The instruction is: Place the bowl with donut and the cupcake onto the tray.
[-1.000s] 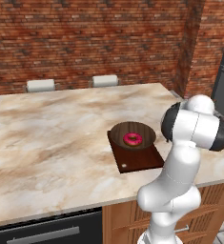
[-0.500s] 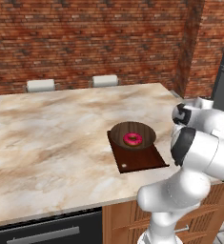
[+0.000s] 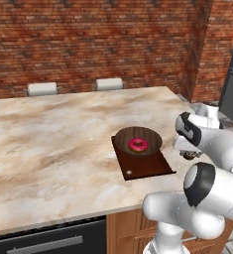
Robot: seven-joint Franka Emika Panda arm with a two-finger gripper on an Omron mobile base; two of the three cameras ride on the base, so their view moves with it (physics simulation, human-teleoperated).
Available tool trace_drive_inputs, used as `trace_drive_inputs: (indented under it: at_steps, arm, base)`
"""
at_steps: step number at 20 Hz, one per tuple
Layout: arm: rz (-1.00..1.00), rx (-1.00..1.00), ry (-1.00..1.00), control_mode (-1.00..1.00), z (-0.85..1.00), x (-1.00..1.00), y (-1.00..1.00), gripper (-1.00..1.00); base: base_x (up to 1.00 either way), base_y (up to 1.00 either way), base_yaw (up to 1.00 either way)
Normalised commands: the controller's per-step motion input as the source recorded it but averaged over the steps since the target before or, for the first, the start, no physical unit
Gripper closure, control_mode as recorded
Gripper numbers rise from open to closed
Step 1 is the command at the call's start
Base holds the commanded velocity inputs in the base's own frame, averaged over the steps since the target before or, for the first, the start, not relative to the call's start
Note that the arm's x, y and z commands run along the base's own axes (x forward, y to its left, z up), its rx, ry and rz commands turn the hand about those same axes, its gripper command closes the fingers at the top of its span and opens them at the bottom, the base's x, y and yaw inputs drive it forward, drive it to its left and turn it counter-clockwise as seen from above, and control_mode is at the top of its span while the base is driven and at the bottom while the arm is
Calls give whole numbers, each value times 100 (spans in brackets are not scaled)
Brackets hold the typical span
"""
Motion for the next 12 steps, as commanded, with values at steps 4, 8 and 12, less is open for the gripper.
trace_drive_inputs:
  at_steps: [4,8,12]
  arm:
    - [4,0,0,-100,13,-9,47,100]
    - [3,0,0,-100,5,-6,49,100]
    - [5,-1,-8,-100,0,0,41,100]
  base:
    - [0,0,0]
    - [0,0,0]
    - [0,0,0]
